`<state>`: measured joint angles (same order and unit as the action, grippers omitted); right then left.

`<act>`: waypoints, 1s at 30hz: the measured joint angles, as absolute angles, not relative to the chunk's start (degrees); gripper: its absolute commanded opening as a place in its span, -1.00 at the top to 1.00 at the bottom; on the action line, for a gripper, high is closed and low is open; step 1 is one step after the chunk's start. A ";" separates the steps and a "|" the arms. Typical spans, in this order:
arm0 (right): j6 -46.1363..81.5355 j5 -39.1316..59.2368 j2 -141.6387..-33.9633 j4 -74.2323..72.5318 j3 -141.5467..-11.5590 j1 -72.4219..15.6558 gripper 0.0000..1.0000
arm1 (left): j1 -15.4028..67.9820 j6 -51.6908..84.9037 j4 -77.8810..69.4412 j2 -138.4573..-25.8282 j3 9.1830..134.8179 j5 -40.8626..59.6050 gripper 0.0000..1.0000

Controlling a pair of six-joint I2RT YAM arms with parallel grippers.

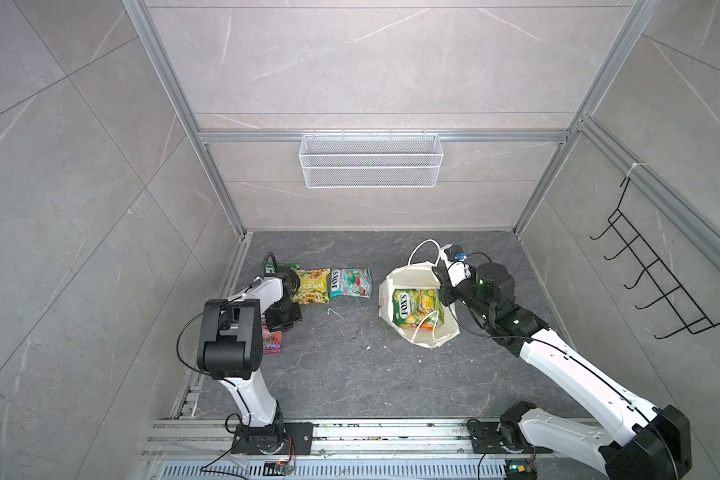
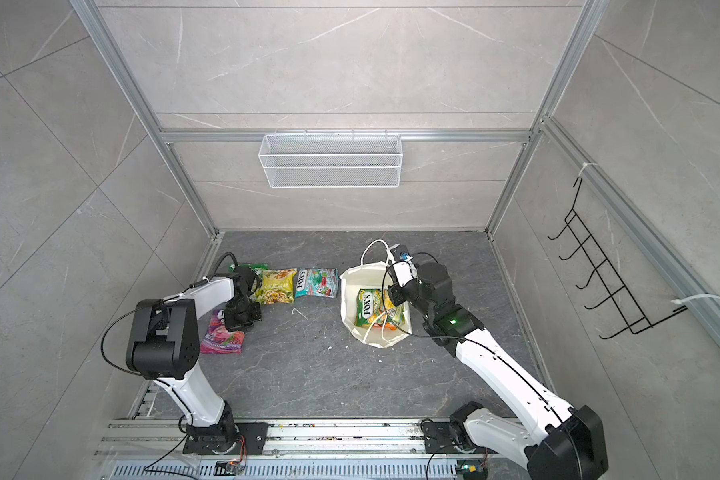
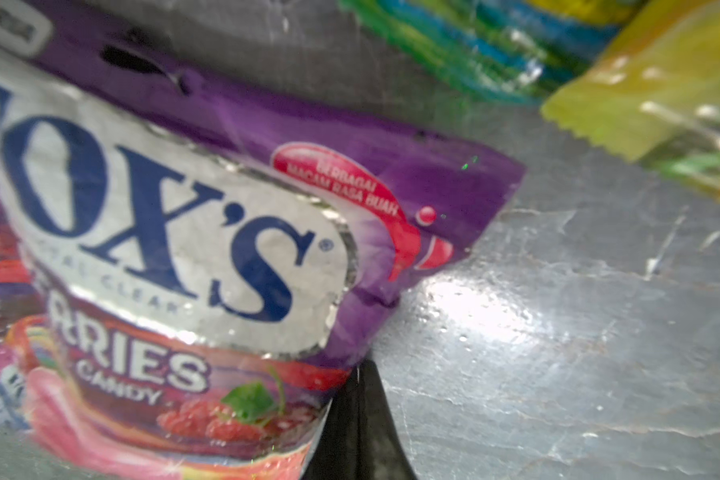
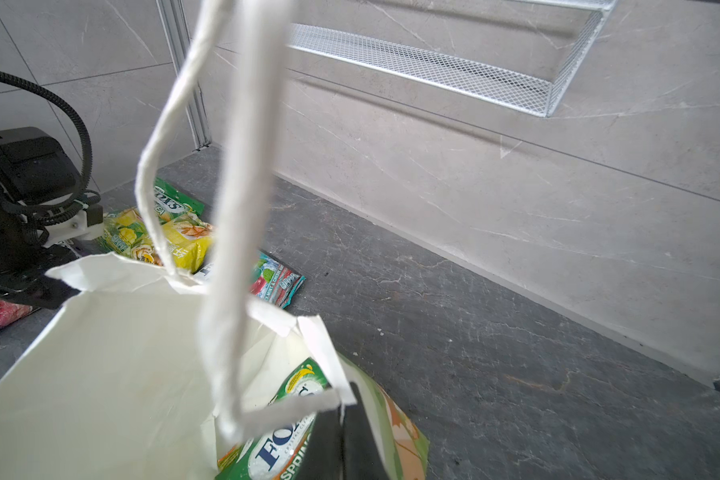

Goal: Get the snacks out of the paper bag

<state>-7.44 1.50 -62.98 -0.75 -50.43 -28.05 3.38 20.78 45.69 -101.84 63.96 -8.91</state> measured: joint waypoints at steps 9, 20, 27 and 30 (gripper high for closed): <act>-7.99 3.31 -66.00 2.24 -53.74 -28.03 1.00 | 11.57 20.05 42.28 -82.59 64.07 -10.63 0.55; -8.03 1.15 -71.48 9.43 -62.46 -27.99 1.00 | 22.24 12.91 25.04 -75.18 65.36 -8.93 0.54; -5.56 -5.45 -77.62 10.35 -68.38 -24.69 1.00 | 26.02 8.54 17.37 -81.65 72.55 -4.51 0.52; -5.19 -8.01 -79.72 10.81 -70.54 -22.31 1.00 | 26.48 8.05 14.87 -82.87 74.37 -2.35 0.50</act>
